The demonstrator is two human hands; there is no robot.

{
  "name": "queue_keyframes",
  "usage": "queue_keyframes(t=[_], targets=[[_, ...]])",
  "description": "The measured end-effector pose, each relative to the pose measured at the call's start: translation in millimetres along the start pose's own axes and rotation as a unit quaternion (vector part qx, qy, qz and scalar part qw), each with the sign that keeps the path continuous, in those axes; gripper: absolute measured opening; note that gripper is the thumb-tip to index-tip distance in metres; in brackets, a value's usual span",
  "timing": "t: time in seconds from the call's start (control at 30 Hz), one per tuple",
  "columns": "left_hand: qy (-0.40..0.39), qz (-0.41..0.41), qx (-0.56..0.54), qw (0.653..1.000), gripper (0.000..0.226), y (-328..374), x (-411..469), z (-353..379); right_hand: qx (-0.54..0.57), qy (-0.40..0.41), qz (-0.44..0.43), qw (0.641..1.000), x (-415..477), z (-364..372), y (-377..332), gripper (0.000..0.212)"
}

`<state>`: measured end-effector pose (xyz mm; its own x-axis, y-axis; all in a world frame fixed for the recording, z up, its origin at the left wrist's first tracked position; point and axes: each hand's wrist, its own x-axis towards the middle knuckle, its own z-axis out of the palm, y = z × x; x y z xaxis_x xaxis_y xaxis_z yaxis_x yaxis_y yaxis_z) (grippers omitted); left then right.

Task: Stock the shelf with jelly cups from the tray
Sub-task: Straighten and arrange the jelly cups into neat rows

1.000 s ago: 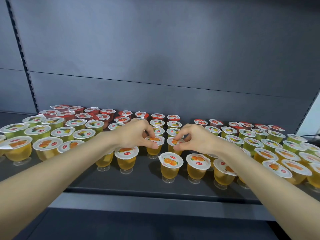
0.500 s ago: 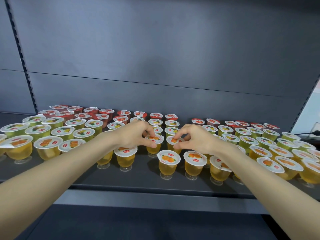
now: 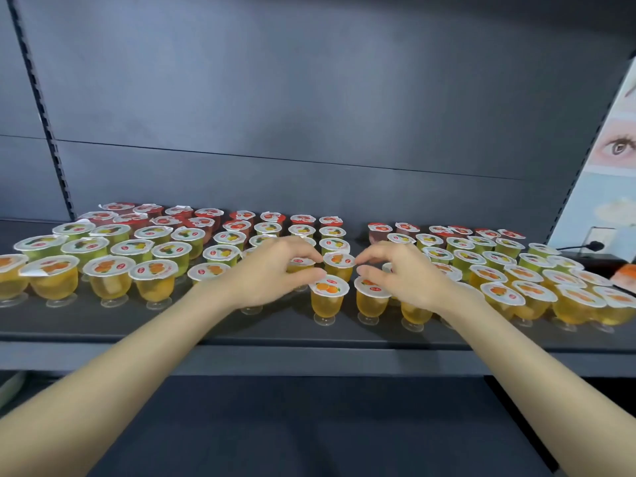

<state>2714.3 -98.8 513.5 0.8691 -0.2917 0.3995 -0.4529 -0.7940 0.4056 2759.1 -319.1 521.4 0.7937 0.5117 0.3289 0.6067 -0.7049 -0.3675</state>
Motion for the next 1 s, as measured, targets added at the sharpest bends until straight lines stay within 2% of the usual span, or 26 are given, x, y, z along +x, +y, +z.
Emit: queue_keyframes(t=[0.13, 0.33, 0.6, 1.0], targets=[[0.029, 0.023, -0.016, 0.999, 0.041, 11.2, -21.2, 19.7, -0.034, 0.016, -0.021, 0.999, -28.0, -0.4, -2.7, 0.030], [0.051, 0.023, 0.038, 0.998, 0.053, 10.2, -29.7, 48.4, -0.124, 0.004, -0.005, 0.992, -44.8, 7.7, 2.3, 0.050], [0.129, -0.004, -0.033, 0.991, 0.048, 4.6, -36.1, 70.1, -0.211, 0.013, -0.006, 0.977, -44.0, 19.1, -1.4, 0.045], [0.186, -0.032, 0.002, 0.982, 0.047, -4.5, -45.9, 68.6, -0.117, 0.000, 0.005, 0.993, -30.3, 29.1, -23.7, 0.043]])
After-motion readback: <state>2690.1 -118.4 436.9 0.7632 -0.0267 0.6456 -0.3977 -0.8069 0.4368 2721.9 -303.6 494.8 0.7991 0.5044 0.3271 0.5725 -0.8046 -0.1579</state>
